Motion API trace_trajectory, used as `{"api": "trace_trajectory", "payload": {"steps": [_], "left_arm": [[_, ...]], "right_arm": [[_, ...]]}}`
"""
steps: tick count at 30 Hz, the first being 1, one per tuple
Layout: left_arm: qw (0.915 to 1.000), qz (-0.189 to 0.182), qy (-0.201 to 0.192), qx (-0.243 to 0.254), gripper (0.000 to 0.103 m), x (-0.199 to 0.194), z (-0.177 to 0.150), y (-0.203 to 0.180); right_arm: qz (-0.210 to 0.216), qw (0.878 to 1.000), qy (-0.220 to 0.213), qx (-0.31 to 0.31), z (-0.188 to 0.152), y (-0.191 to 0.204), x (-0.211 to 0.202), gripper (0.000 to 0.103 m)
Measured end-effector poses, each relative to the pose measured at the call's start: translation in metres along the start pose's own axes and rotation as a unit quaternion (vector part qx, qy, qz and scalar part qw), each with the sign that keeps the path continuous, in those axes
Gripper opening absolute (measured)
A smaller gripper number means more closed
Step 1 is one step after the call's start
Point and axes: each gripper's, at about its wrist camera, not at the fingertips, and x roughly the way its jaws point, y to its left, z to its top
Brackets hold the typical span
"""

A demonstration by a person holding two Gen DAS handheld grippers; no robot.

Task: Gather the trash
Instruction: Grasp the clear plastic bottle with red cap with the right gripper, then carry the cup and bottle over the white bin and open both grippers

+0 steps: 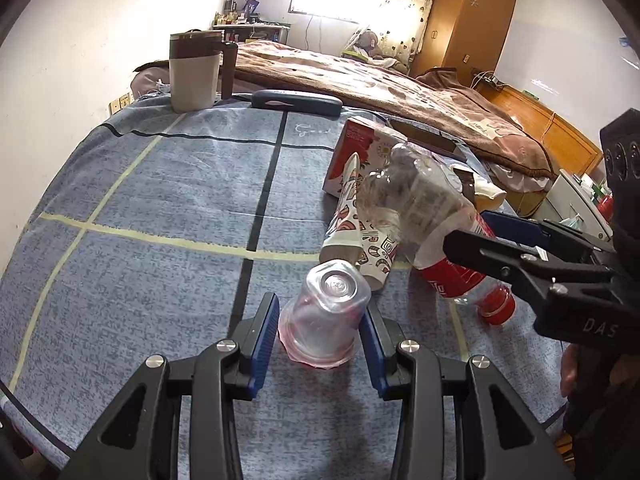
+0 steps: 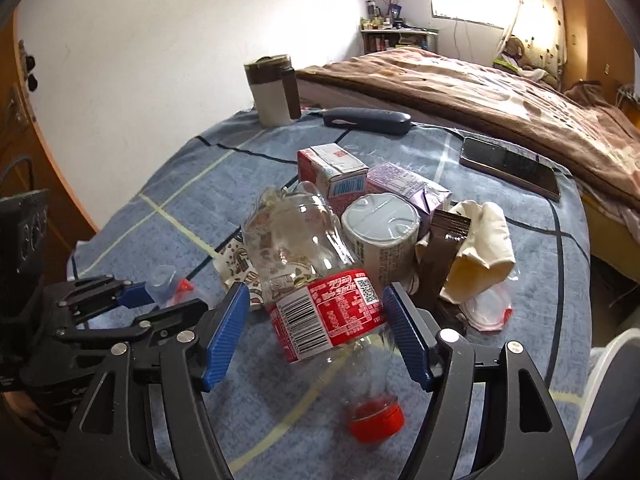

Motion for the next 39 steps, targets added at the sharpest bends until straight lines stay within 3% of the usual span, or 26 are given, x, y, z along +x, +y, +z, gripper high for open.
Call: {"api": "trace_trajectory", "payload": {"steps": [11,21,39], "left_arm": [[1.0000,0.001,0.006,-0.005,0.042,0.004,0.002,0.008],[1.0000,0.003,0.004,-0.004,0.042,0.001,0.000,0.007],[0.9996,-0.004,-0.017,0.021,0.042,-0.017,0.005,-0.022]], "right_arm": [[-0.050,0.998,0.023,-0.022,0.002,0.010,0.017,0.072],[-0.075,0.997,0.003,-0.019,-0.006,0.015,0.006,0.071],[-0.101,0.993,-0.048,0.040,-0.023,-0.004,-0.043,0.071]]}}
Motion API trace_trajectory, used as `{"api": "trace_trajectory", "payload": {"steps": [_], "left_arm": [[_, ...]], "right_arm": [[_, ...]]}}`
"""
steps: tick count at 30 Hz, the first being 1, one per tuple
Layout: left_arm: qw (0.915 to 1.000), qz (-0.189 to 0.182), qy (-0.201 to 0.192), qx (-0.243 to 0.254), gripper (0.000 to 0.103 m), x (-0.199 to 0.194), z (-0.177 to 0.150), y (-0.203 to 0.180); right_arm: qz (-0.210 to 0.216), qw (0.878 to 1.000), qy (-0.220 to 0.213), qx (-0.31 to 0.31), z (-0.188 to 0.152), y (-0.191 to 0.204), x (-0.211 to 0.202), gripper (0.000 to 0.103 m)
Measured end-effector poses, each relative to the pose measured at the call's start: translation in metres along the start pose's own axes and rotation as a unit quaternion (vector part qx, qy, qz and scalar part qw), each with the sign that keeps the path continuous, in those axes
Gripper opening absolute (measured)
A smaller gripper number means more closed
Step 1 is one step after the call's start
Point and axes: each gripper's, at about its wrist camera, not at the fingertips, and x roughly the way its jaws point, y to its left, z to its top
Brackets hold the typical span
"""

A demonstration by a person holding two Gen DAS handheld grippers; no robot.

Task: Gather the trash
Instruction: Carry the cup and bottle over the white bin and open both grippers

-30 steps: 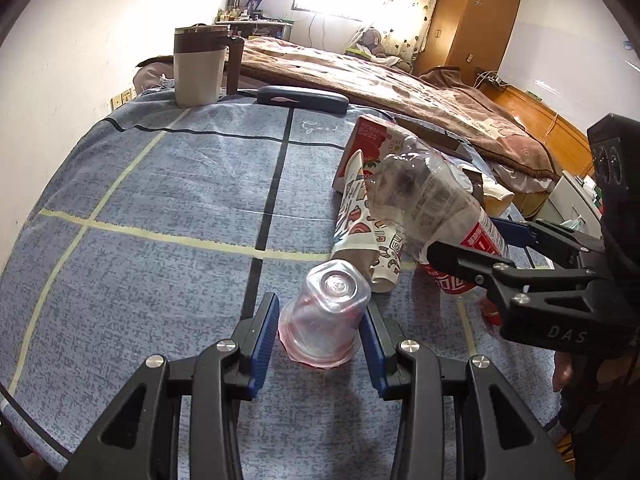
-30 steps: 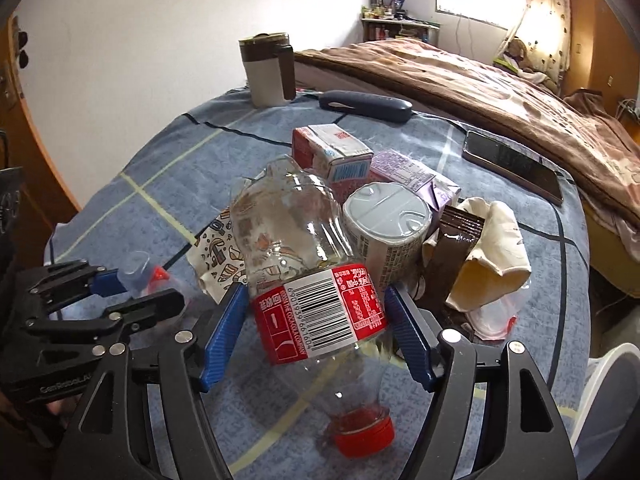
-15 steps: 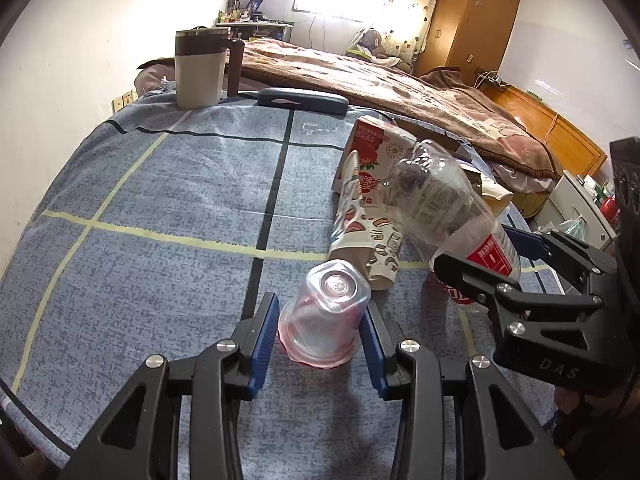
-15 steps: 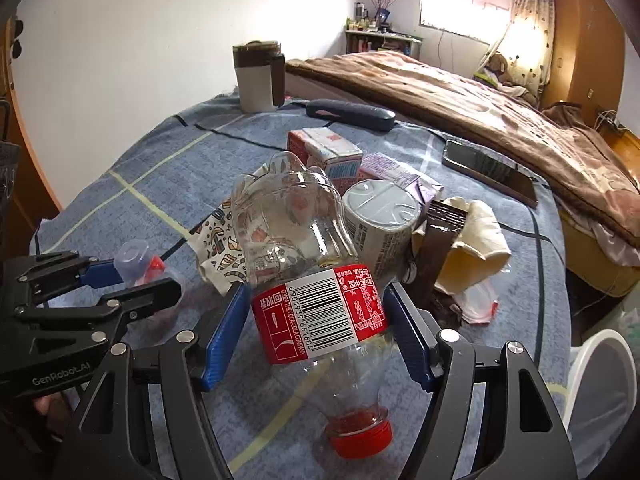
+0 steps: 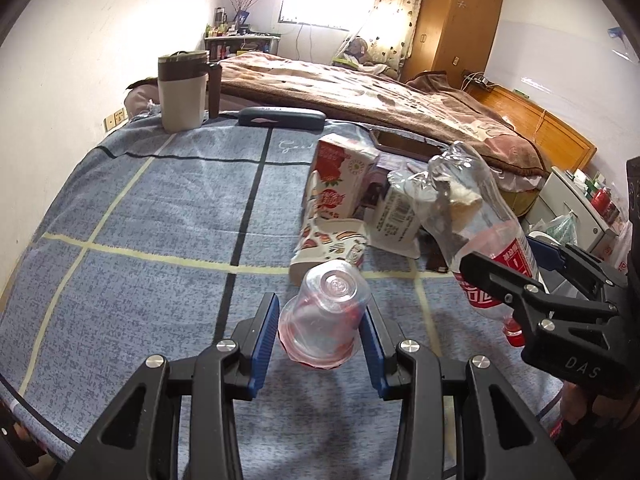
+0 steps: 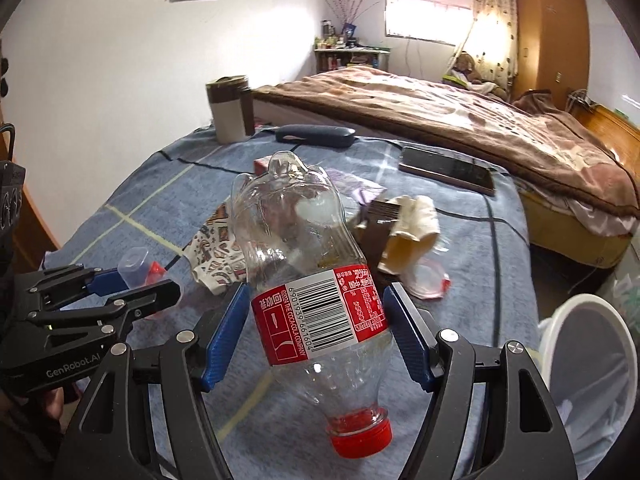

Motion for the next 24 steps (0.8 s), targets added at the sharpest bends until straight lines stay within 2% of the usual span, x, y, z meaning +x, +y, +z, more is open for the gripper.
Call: {"api": "trace_trajectory", "payload": {"steps": [13,24], "left_arm": [[0.9990,-0.029,-0.013,0.032,0.042,-0.003,0.011,-0.048],[0.9943,-0.074,-0.020,0.075,0.042,-0.001,0.024,-0.115]], "right_arm": [[-0.030,0.998,-0.017,0.047,-0.013,-0.047,-0.037,0.071],[-0.088,0.991,-0.034,0.096,-0.030,-0.099,-0.074,0.071]]}}
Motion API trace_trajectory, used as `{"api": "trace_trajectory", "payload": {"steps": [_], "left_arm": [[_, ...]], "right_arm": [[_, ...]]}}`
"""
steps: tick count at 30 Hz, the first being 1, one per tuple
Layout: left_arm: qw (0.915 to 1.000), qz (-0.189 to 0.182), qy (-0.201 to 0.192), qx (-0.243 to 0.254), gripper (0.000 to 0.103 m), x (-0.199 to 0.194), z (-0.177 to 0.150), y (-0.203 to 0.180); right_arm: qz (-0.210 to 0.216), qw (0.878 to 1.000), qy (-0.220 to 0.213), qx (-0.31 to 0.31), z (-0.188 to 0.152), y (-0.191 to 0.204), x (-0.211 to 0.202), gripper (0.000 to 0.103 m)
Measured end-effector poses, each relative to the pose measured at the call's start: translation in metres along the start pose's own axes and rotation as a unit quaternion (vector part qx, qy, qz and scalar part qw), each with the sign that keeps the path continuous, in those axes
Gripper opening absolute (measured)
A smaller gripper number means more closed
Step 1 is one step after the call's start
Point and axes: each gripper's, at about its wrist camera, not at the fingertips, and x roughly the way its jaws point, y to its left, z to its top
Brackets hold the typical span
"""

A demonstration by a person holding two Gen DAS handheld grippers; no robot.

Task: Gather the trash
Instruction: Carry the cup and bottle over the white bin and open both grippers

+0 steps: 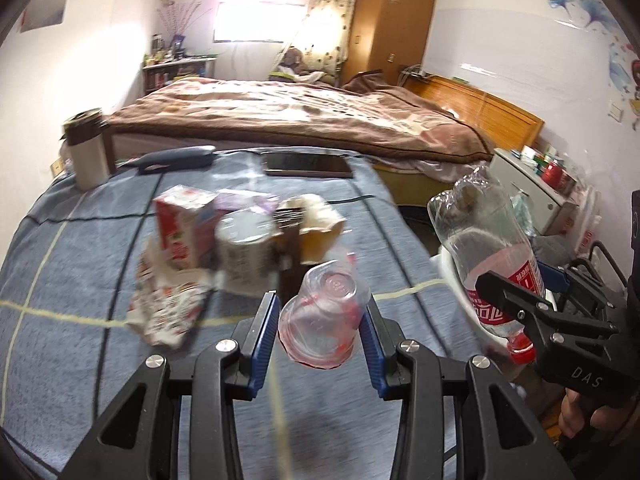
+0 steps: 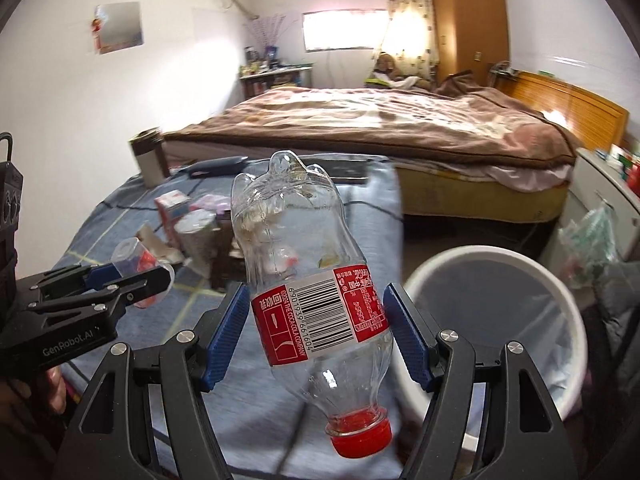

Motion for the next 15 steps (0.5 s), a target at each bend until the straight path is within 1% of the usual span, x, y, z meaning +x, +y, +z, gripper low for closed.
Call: {"api": "trace_trajectory", "payload": {"steps": [7,15], "left_arm": [[0.9987,-0.036,0.004,0.034,0.042,0.018,0.015,-0.047],[0.9948,-0.076,0.019,0.064,0.042,0.042,0.029,-0.102]], "right_arm": [[-0.044,0.998,0.002,0.037,-0.006,-0.039,-0.007,0.071],[-0.094,0.992,0.016,0.078,-0.013,-0.081,-0.007,0.071]]}}
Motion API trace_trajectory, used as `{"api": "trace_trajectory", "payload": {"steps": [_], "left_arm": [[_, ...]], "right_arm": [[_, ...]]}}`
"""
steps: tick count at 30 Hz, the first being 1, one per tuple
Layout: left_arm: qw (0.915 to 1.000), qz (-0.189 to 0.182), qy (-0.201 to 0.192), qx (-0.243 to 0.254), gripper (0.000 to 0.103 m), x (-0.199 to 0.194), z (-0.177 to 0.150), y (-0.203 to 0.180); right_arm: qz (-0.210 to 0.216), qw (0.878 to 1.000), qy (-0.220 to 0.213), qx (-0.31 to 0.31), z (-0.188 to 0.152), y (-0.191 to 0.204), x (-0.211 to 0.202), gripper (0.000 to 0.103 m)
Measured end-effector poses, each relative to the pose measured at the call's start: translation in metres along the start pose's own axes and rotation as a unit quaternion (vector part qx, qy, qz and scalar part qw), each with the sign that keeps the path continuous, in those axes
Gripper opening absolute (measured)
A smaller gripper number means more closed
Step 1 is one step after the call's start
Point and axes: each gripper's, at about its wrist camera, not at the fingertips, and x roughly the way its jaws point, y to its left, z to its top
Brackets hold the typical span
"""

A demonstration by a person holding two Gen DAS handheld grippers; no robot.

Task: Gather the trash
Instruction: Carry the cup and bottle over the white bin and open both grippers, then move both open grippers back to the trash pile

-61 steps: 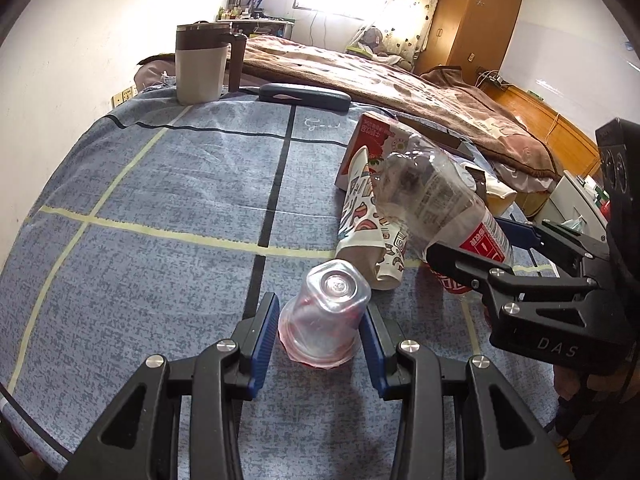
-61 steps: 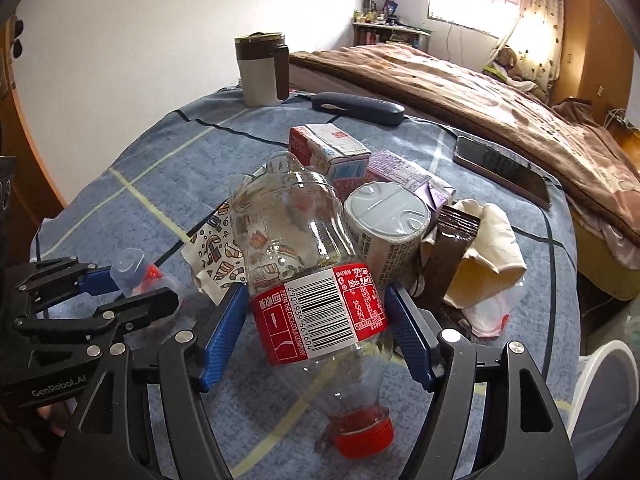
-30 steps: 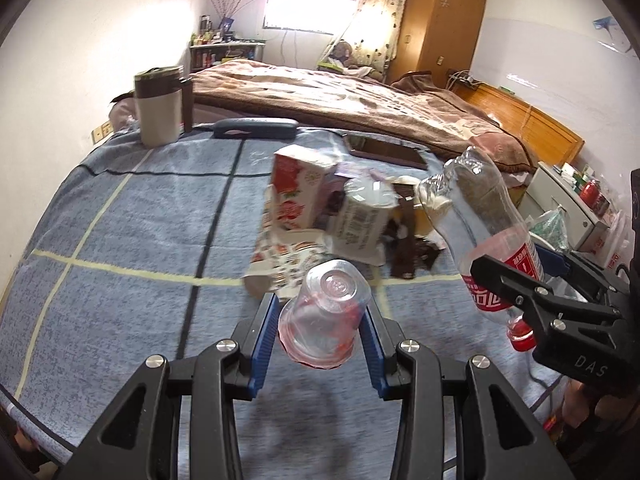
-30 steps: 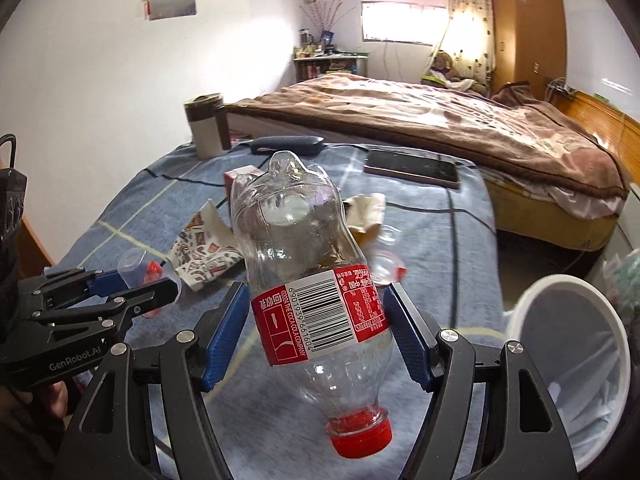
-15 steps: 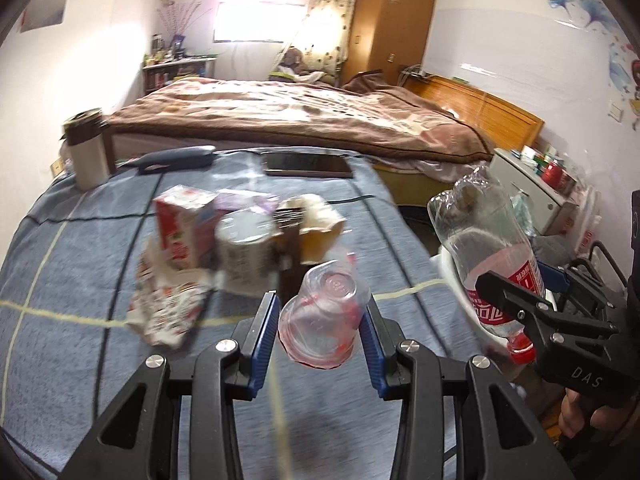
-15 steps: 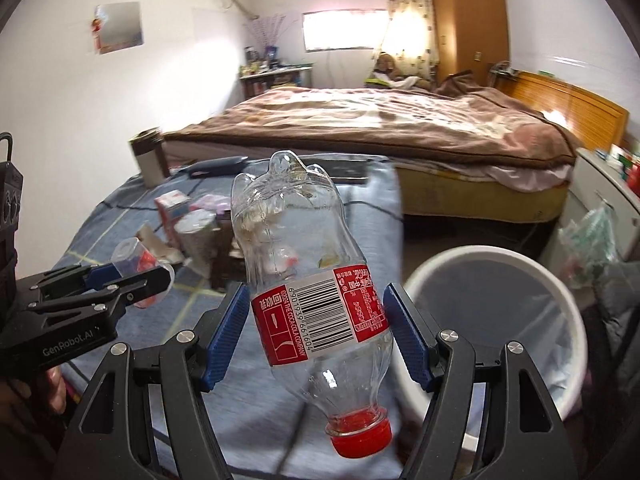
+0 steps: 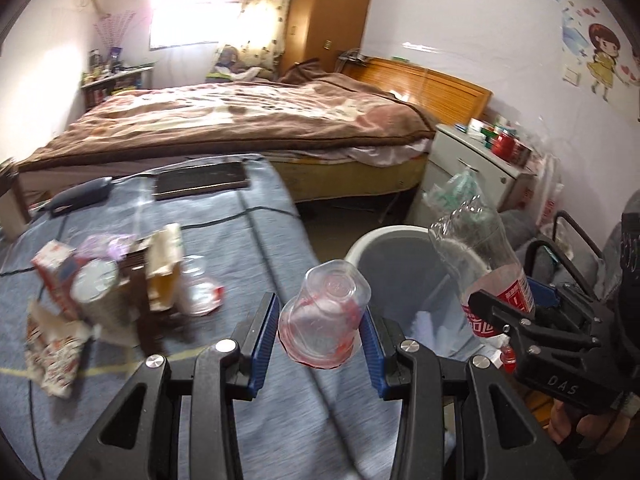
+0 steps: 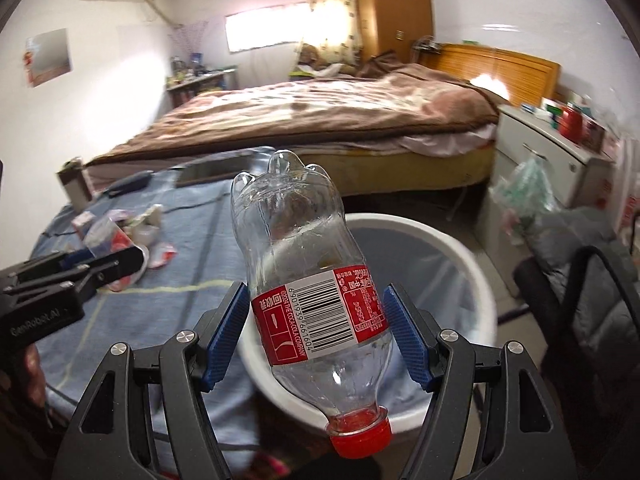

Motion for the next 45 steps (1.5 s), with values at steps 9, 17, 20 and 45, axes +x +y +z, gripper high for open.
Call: {"api": "trace_trajectory", "payload": {"steps": [9,17,20,45], "left_arm": [[0.9982,-0.038,0.031,0.035,0.042,0.039,0.008,-0.045],[0.9955,-0.053,0.063,0.045,0.042,0.068,0.006,-0.066],[0.9949,-0.056,0.072,0.044,0.042,0.076,0.006,-0.069],[0.9986,-0.031,0.036,0.024,0.066,0.035,0.001,-0.037]], "right_arm": [[-0.035,0.999,0.027,0.030,-0.007,-0.036,0.010,0.071],[-0.052,0.996,0.057,0.034,-0.013,-0.052,0.022,0.071],[-0.055,0.996,0.059,0.037,-0.013,-0.057,0.023,0.071],[-0.046,0.998,0.026,0.030,-0.006,-0.036,0.007,0.071]]}}
